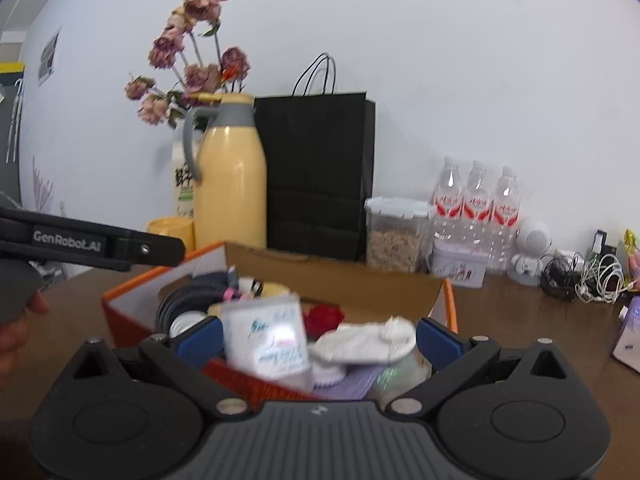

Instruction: Organize objects

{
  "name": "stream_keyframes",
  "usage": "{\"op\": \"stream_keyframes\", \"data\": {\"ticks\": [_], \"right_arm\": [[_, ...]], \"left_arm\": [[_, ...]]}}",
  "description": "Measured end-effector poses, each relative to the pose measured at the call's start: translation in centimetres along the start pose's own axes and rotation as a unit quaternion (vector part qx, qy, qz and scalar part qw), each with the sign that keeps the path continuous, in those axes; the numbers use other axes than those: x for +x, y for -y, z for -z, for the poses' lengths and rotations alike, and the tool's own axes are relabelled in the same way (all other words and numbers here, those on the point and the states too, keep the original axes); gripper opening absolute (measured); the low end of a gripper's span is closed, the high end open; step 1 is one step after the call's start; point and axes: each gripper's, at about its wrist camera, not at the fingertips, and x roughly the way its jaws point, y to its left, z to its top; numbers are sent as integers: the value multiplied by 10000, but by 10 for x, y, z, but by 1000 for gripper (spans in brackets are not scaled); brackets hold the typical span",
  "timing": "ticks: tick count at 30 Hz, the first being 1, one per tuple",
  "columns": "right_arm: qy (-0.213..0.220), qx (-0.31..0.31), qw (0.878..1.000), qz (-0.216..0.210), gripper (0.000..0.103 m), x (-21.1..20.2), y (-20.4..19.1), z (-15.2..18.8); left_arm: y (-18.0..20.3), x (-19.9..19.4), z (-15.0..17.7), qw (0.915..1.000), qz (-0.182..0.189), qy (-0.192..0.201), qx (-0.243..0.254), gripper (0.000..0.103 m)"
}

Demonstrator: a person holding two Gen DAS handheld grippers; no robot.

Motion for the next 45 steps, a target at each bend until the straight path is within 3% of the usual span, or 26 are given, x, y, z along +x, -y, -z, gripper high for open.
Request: {"op": "stream_keyframes", "data": {"ticks": [15, 18, 20, 23, 28, 31, 37, 39, 45], "right_arm": [[-752, -3, 9971, -116, 103, -9, -18, 42], [-876, -12, 9961, -120, 103, -5, -21, 47], [-948, -43, 9954, -101, 103, -2, -24, 50], [-1017, -69, 9947, -124, 103, 1, -29, 52], [-1178, -72, 9928, -203, 103, 6, -34, 57], [-1201, -15, 9925, -235, 98, 7, -36, 59], [-1180, -35, 9919, -477, 74, 4, -43, 61], [-1230, -72, 9908, -557, 61, 5, -45, 62], [-1346, -114, 9882, -721, 47, 8, -49, 64]], "left_arm": [[-33, -12, 56, 9968, -281, -733, 114, 103], [-33, -13, 63, 9969, -225, -732, 154, 103], [-29, -15, 67, 9971, -145, -707, 259, 98], [-24, -13, 73, 9965, -69, -746, 366, 83], [-24, -4, 81, 9948, 194, -963, 252, 42], [-24, -3, 84, 9943, 401, -962, 235, 31], [-22, -1, 87, 9935, 489, -993, 254, 26], [-22, -1, 87, 9932, 537, -1000, 244, 21], [-23, 0, 89, 9931, 561, -1009, 225, 17]]}}
